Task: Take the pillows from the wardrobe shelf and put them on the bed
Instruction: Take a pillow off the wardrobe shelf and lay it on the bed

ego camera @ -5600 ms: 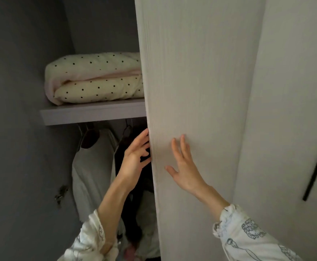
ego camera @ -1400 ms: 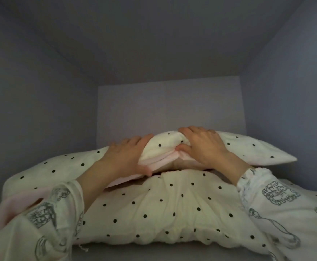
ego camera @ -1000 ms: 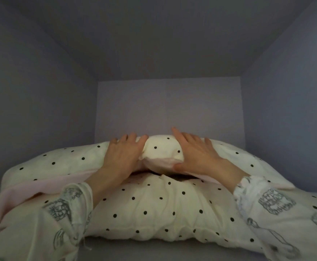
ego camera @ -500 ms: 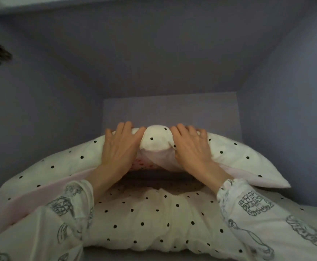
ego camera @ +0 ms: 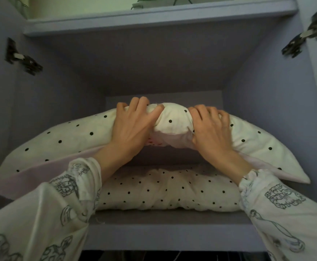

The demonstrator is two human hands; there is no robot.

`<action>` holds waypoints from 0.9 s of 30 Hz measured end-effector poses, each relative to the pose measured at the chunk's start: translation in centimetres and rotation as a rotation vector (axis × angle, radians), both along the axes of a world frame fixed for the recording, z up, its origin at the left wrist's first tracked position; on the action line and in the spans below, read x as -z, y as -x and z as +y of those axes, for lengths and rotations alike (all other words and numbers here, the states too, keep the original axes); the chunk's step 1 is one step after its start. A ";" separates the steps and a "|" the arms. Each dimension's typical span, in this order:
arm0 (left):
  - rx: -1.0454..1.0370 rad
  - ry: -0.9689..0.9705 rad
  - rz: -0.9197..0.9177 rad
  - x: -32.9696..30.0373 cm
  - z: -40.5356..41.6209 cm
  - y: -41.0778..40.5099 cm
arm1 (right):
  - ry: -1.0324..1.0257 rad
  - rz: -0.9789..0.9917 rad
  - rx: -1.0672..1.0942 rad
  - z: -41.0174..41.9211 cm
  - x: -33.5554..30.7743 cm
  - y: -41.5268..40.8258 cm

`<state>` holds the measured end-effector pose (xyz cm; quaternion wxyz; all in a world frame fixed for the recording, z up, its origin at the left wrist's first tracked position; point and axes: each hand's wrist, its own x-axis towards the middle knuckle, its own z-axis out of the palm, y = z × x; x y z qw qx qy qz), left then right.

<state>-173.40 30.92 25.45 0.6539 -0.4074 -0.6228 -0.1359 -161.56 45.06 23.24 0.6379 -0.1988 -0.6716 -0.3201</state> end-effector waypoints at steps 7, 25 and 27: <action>0.072 0.035 0.038 3.8 -4.4 -3.3 | 0.043 -0.046 0.045 -5.6 4.1 -5.3; -0.020 0.632 -0.417 18.8 -4.3 -3.8 | 0.305 -0.709 -0.006 -3.2 18.5 -10.8; -0.062 0.653 -0.426 20.2 -3.8 -3.6 | 0.382 -0.814 -0.026 -2.3 19.5 -10.8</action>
